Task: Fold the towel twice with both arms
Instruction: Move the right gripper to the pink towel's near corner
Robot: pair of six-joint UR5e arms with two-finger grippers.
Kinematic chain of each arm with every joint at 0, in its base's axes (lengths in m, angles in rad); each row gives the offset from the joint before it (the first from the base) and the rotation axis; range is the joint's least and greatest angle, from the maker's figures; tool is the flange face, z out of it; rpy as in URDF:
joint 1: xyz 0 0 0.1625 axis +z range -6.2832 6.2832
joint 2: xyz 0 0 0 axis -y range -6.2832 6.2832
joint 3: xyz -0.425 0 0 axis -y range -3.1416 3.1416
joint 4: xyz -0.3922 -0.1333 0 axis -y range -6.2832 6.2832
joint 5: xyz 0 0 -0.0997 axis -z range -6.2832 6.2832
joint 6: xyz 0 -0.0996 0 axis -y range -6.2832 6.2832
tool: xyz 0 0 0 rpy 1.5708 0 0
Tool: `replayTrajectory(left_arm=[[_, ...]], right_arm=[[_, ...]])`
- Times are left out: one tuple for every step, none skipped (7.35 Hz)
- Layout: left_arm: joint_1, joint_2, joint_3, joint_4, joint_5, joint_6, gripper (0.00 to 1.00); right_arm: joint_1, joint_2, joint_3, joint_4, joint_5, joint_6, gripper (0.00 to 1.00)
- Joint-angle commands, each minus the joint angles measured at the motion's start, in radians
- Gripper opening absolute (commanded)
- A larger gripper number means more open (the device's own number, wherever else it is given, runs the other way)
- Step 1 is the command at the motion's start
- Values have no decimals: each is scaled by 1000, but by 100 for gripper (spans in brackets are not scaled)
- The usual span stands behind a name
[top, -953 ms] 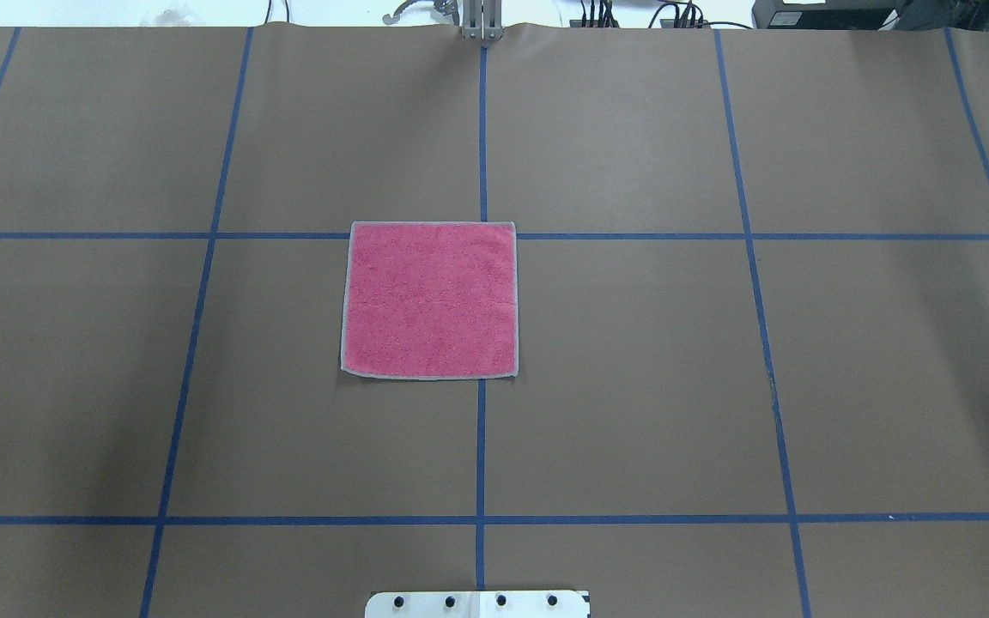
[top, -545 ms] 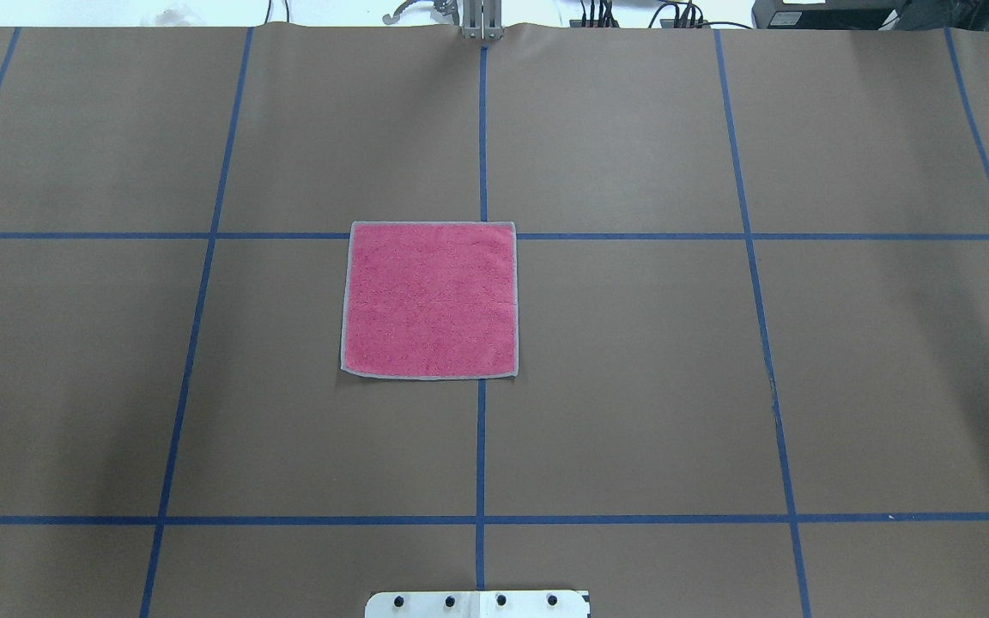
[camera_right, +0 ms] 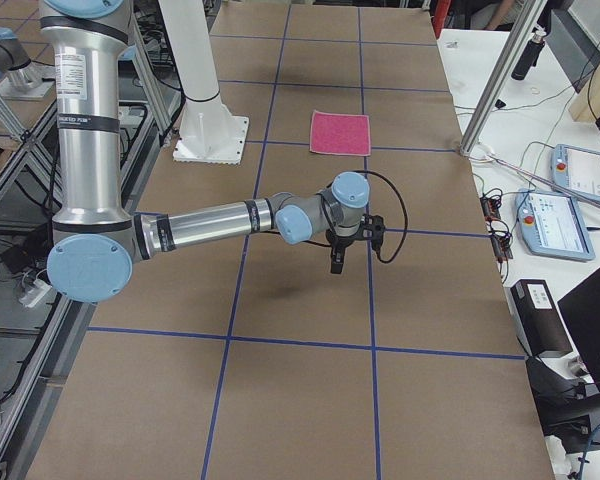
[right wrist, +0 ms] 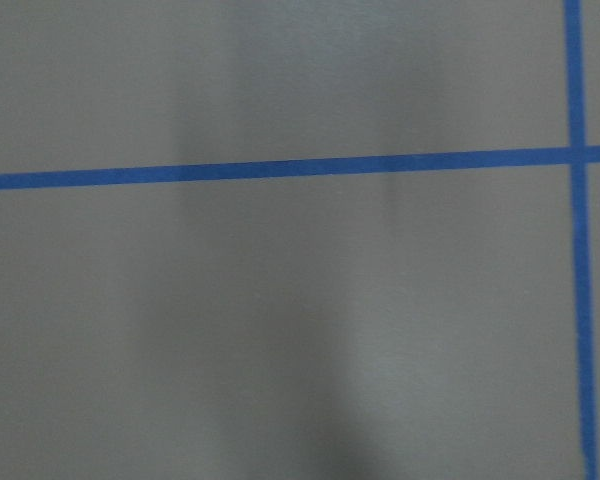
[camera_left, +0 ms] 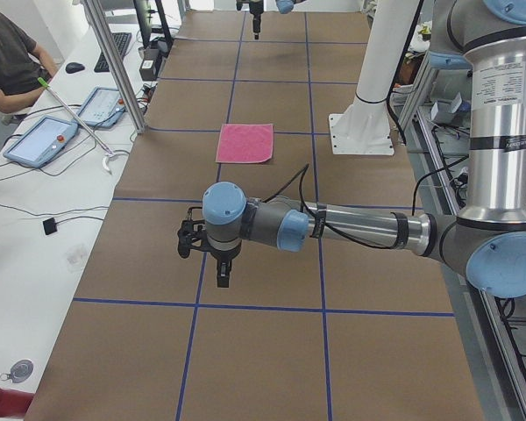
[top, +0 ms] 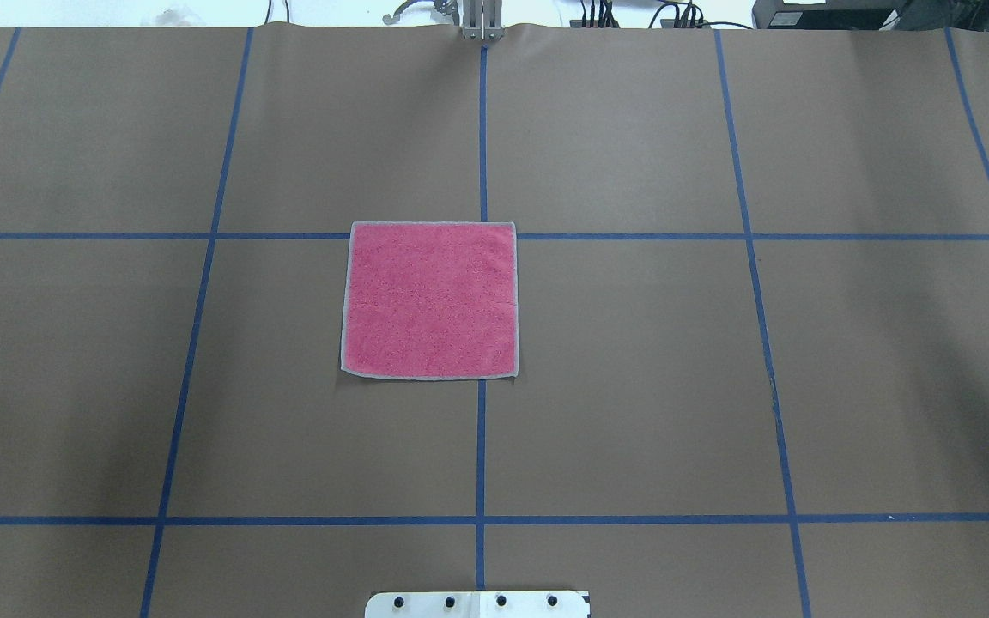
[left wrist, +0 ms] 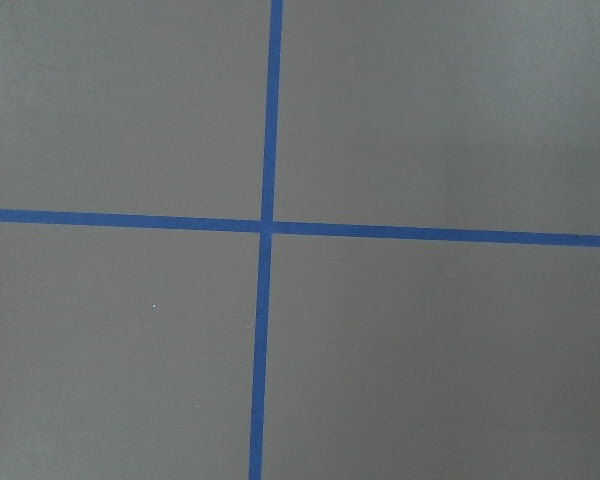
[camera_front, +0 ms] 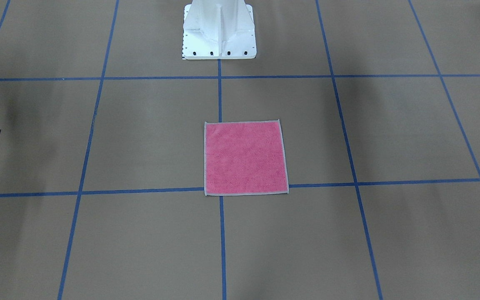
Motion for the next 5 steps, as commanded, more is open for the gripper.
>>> replayTrajectory(left_arm=[[59,-4,-10,-7,0,-34,100],[115,-22,-22,-19,1,-101,100],[163,-39,-29,-74,7,-216,100],[220,-74,-28,-119,13,-340,100],[273,-109,-26,-119,17,-404,100]], right_arm=[[-143,108,33,52,-22,327,100],[-220,172,47,50,-74,472,100],[-309,229,52,50,-154,589,100],[-374,295,50,43,-202,717,99],[-452,338,46,41,-266,801,99]])
